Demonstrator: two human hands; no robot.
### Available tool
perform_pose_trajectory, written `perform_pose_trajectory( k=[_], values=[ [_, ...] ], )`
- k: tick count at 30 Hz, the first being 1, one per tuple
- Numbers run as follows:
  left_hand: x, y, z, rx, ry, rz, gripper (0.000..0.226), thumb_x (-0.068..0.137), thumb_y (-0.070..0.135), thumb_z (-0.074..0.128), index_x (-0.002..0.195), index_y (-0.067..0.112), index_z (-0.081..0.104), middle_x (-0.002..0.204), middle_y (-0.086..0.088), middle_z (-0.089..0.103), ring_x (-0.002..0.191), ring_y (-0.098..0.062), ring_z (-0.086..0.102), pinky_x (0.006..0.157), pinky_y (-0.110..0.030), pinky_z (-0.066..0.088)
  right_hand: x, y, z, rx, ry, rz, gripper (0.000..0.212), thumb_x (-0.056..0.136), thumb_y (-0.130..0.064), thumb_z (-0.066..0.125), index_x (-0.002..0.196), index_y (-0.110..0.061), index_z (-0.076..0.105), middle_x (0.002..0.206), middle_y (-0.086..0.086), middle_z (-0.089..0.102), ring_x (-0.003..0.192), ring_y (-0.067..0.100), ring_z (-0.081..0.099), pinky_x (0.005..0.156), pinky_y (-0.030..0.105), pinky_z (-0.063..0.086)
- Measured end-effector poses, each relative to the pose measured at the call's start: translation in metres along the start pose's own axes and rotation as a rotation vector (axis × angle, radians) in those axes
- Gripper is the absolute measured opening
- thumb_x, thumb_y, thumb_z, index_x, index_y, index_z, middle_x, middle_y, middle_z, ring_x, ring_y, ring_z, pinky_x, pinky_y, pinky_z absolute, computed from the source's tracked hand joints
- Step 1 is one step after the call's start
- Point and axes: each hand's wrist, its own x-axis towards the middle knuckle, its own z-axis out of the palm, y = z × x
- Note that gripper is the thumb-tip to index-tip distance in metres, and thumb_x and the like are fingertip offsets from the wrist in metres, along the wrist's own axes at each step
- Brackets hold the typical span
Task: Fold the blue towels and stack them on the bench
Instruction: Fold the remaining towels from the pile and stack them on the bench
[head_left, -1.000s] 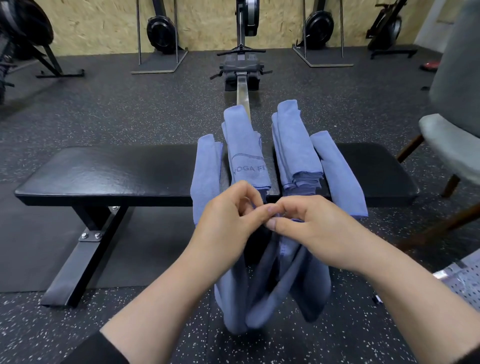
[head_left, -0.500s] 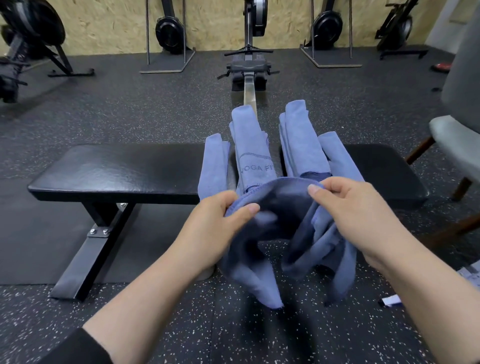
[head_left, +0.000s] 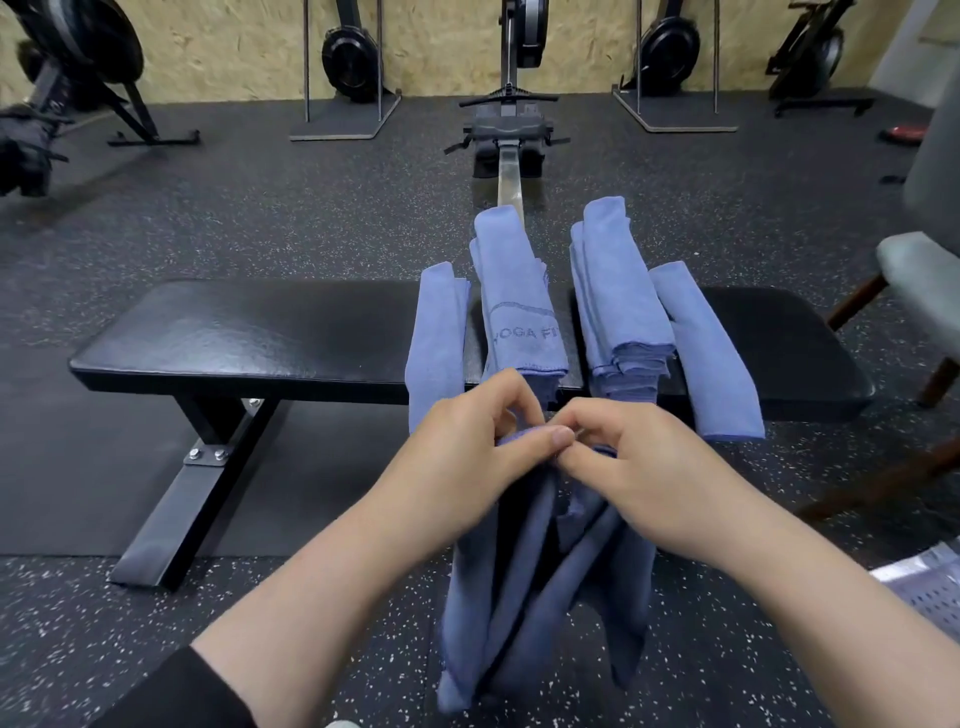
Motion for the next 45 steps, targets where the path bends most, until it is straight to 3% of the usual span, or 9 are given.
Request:
perform_pose_trajectory(
  k=[2,6,9,14,18,24,27,38,45],
  values=[
    [-0.001,-0.005,-0.006,0.017,-0.017,-0.012,0.027,0.089,0.043,0.071,0.077,0.026,0.055,0.053,0.013,0.046,0.052,-0.005,0.035,0.051,-0.022,0.029,0.002,0.001,0.001,0.034,0.038,0.014,0.012,0.098,-0.025,0.064,0.088,-0.026,0.070,0.081,-0.011,0.074,0.078,0.000,0.065,0.080,0.027,0.050],
    [-0.006,-0.019,-0.020,0.137,-0.017,-0.101,0.036,0.088,0.038,0.073,0.065,0.020,0.052,0.052,0.013,0.043,0.052,-0.005,0.035,0.050,-0.022,0.030,0.005,0.009,-0.004,0.135,0.154,0.075,0.014,0.098,-0.030,0.065,0.088,-0.022,0.071,0.083,0.012,0.072,0.072,0.012,0.056,0.079,0.044,0.050],
    [-0.010,-0.029,-0.032,0.089,0.057,-0.133,0.045,0.087,0.041,0.075,0.063,0.014,0.048,0.055,0.012,0.037,0.054,-0.004,0.031,0.052,-0.023,0.025,0.005,0.009,-0.009,0.213,0.248,0.142,0.017,0.098,-0.033,0.066,0.087,-0.022,0.073,0.087,0.021,0.070,0.071,0.012,0.052,0.068,0.036,0.041],
    [-0.016,-0.031,-0.034,-0.226,0.218,-0.160,0.053,0.086,0.056,0.059,0.077,0.005,0.051,0.072,-0.002,0.047,0.073,-0.016,0.044,0.080,-0.051,0.052,0.003,0.005,-0.009,0.336,0.310,0.290,0.021,0.098,-0.031,0.066,0.085,-0.015,0.072,0.069,0.010,0.070,0.061,0.013,0.053,0.064,0.031,0.040],
    [-0.013,-0.015,-0.023,-0.305,0.359,-0.152,0.041,0.098,0.038,0.060,0.077,0.003,0.053,0.068,0.001,0.043,0.067,-0.012,0.036,0.065,-0.033,0.031,0.006,0.005,-0.005,0.553,0.264,0.411,0.012,0.096,-0.025,0.069,0.096,-0.014,0.074,0.081,0.006,0.071,0.070,0.014,0.061,0.063,0.027,0.047],
    [-0.003,-0.012,-0.009,-0.346,0.425,-0.242,0.043,0.099,0.033,0.061,0.079,-0.004,0.056,0.067,-0.001,0.042,0.063,-0.010,0.033,0.055,-0.026,0.028,0.006,0.005,-0.004,0.729,0.163,0.482,0.022,0.094,-0.005,0.068,0.114,-0.014,0.074,0.092,0.005,0.073,0.083,0.014,0.065,0.082,0.032,0.051],
    [-0.002,-0.007,-0.003,-0.293,0.383,-0.248,0.043,0.100,0.033,0.061,0.065,0.008,0.055,0.056,0.009,0.038,0.055,-0.007,0.029,0.047,-0.018,0.026,0.008,0.003,0.000,0.791,0.189,0.485,0.025,0.093,0.000,0.067,0.113,-0.012,0.075,0.097,0.012,0.070,0.090,0.020,0.065,0.090,0.038,0.050],
    [-0.004,0.006,0.020,-0.387,0.273,-0.237,0.024,0.098,0.028,0.064,0.082,0.017,0.078,0.056,0.014,0.061,0.053,0.001,0.046,0.054,-0.014,0.036,0.016,-0.007,0.031,1.349,0.375,0.500,0.023,0.093,0.012,0.059,0.113,0.004,0.067,0.095,0.018,0.077,0.078,0.018,0.076,0.065,0.023,0.061],
    [0.000,0.011,0.025,-0.375,0.291,-0.216,0.025,0.099,0.019,0.062,0.082,0.009,0.077,0.075,-0.007,0.073,0.062,-0.004,0.050,0.059,-0.021,0.043,0.016,-0.009,0.031,1.458,0.364,0.541,0.032,0.096,0.011,0.053,0.124,0.004,0.064,0.104,0.023,0.075,0.077,0.021,0.075,0.074,0.028,0.064]
  ],
)
